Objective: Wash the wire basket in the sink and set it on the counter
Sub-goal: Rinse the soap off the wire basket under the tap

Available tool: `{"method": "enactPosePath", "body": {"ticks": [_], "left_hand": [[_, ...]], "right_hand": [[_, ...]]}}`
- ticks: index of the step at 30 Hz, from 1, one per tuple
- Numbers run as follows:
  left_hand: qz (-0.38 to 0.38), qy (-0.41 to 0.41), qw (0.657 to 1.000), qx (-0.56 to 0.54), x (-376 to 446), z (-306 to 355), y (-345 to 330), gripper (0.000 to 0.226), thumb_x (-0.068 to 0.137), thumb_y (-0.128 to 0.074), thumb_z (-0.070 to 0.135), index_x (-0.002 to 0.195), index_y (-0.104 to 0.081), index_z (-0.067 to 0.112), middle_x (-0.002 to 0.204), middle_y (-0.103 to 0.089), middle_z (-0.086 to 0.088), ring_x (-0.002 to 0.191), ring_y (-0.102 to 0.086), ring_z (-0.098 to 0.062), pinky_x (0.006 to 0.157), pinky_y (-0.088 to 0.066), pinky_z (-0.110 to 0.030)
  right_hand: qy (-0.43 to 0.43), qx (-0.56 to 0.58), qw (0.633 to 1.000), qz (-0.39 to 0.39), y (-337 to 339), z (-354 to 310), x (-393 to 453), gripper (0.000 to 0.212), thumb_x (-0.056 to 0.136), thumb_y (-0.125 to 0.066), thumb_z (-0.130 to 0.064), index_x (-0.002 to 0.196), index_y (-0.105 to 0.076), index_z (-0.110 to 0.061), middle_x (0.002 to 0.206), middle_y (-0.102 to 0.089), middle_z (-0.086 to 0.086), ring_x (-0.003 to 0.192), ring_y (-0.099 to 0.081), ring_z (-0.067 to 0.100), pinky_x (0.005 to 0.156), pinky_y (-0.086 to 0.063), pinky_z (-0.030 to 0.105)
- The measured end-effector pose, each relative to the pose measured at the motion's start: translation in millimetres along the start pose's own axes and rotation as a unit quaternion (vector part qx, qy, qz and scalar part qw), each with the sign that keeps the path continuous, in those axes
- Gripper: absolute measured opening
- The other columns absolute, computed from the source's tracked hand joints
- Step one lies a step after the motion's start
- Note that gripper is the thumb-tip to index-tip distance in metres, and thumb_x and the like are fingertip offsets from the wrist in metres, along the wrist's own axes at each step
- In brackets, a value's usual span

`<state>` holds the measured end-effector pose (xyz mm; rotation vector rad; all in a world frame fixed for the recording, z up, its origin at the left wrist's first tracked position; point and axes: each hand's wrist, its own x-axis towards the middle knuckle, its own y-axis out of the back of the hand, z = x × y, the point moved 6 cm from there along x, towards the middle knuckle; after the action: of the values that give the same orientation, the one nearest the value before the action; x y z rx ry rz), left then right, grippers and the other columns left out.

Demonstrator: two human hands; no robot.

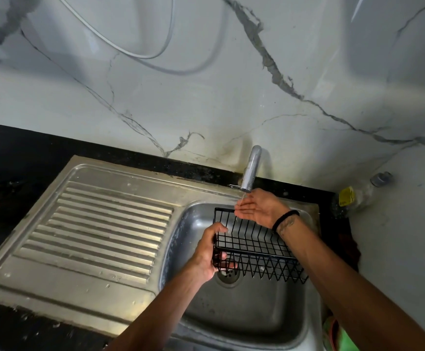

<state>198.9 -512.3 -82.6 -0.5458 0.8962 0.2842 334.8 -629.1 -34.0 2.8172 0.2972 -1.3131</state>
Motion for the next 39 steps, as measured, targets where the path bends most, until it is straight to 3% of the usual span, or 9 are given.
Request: {"method": "enactPosePath", "body": {"ticks": [5, 10, 15, 19, 23, 27, 33, 35, 39], "left_hand": [[-0.015, 0.011, 1.000, -0.024, 3.7, -5.5, -2.5, 0.022, 0.079, -0.072, 0.035, 0.064, -0.074, 0.018, 0.054, -0.060, 0.002, 0.081, -0.049, -0.028, 0.085, -0.047, -0.053], [-0.013, 0.014, 0.997, -0.071, 5.4, -11.8, -2.0, 0.023, 0.083, -0.070, 0.031, 0.074, -0.066, 0.010, 0.066, -0.053, -0.003, 0.063, -0.050, -0.021, 0.079, -0.059, -0.058], [-0.020, 0.024, 0.994, -0.107, 9.3, -15.5, -1.4, 0.027, 0.082, -0.069, 0.029, 0.090, -0.060, 0.005, 0.069, -0.054, -0.006, 0.049, -0.053, -0.019, 0.077, -0.061, -0.059], [-0.045, 0.012, 0.993, -0.112, 13.5, -10.2, -2.4, 0.029, 0.081, -0.068, 0.026, 0.099, -0.063, 0.004, 0.071, -0.053, -0.005, 0.053, -0.057, -0.020, 0.072, -0.061, -0.057], [-0.056, -0.034, 0.997, -0.049, 29.2, -1.8, 2.0, 0.078, 0.062, -0.078, 0.030, 0.132, -0.062, 0.000, 0.076, -0.059, -0.003, 0.062, -0.052, -0.016, 0.065, -0.059, -0.041], [-0.095, -0.083, 0.992, -0.032, 36.6, 5.9, -2.0, 0.070, 0.069, -0.068, 0.020, 0.138, -0.061, 0.017, 0.081, -0.053, -0.001, 0.069, -0.051, -0.012, 0.094, -0.054, -0.065], [-0.101, -0.158, 0.981, 0.049, 38.6, 22.4, 10.6, 0.074, 0.071, -0.060, 0.018, 0.143, -0.057, 0.032, 0.088, -0.059, 0.002, 0.079, -0.055, -0.010, 0.063, -0.058, -0.026], [-0.097, -0.174, 0.979, 0.054, 40.1, 26.1, 16.9, 0.073, 0.070, -0.060, 0.016, 0.141, -0.059, 0.033, 0.090, -0.061, 0.003, 0.081, -0.056, -0.010, 0.064, -0.055, -0.025], [-0.074, -0.191, 0.976, 0.070, 35.0, 38.0, 23.2, 0.059, 0.068, -0.063, 0.022, 0.126, -0.065, 0.037, 0.100, -0.069, 0.004, 0.089, -0.059, -0.007, 0.072, -0.047, -0.026]], "right_hand": [[0.075, -0.126, 0.987, 0.073, 15.6, -9.5, -4.3, 0.020, 0.104, -0.043, -0.016, 0.096, -0.059, -0.007, 0.088, -0.057, 0.010, 0.066, -0.053, 0.016, 0.060, -0.044, 0.028], [0.108, -0.229, 0.963, 0.096, 44.0, -15.3, -29.2, 0.015, 0.102, -0.054, -0.024, 0.103, -0.065, -0.014, 0.105, -0.072, 0.008, 0.095, -0.067, 0.023, 0.079, -0.055, 0.037], [0.175, -0.280, 0.931, 0.154, 84.8, -21.6, -38.4, 0.028, 0.098, -0.061, -0.029, 0.092, -0.075, -0.006, 0.099, -0.075, 0.017, 0.090, -0.072, 0.034, 0.070, -0.050, 0.032], [0.244, -0.292, 0.896, 0.230, 112.6, -22.3, -47.8, 0.023, 0.094, -0.067, -0.030, 0.082, -0.075, -0.013, 0.075, -0.072, 0.001, 0.077, -0.069, 0.023, 0.076, -0.054, 0.035], [0.301, -0.255, 0.866, 0.306, 125.6, -19.9, -69.2, 0.012, 0.092, -0.071, -0.022, 0.097, -0.075, -0.012, 0.088, -0.074, 0.000, 0.085, -0.070, 0.016, 0.082, -0.054, 0.030], [0.283, -0.237, 0.867, 0.334, 140.0, -1.4, -73.3, 0.033, 0.090, -0.074, -0.020, 0.121, -0.068, -0.010, 0.108, -0.069, 0.002, 0.099, -0.067, 0.017, 0.087, -0.046, 0.025], [0.224, -0.213, 0.896, 0.318, 153.5, 33.2, -44.1, 0.024, 0.089, -0.075, -0.016, 0.112, -0.070, -0.011, 0.110, -0.073, 0.011, 0.099, -0.069, 0.025, 0.097, -0.054, 0.044], [0.206, -0.200, 0.919, 0.271, 147.6, 43.7, -31.3, 0.005, 0.093, -0.069, -0.011, 0.092, -0.072, -0.014, 0.096, -0.076, 0.015, 0.086, -0.070, 0.026, 0.089, -0.056, 0.047], [0.214, -0.195, 0.924, 0.248, 139.1, 56.4, -7.4, 0.022, 0.100, -0.059, -0.012, 0.081, -0.070, -0.010, 0.079, -0.074, 0.017, 0.081, -0.074, 0.040, 0.076, -0.061, 0.059]]}}
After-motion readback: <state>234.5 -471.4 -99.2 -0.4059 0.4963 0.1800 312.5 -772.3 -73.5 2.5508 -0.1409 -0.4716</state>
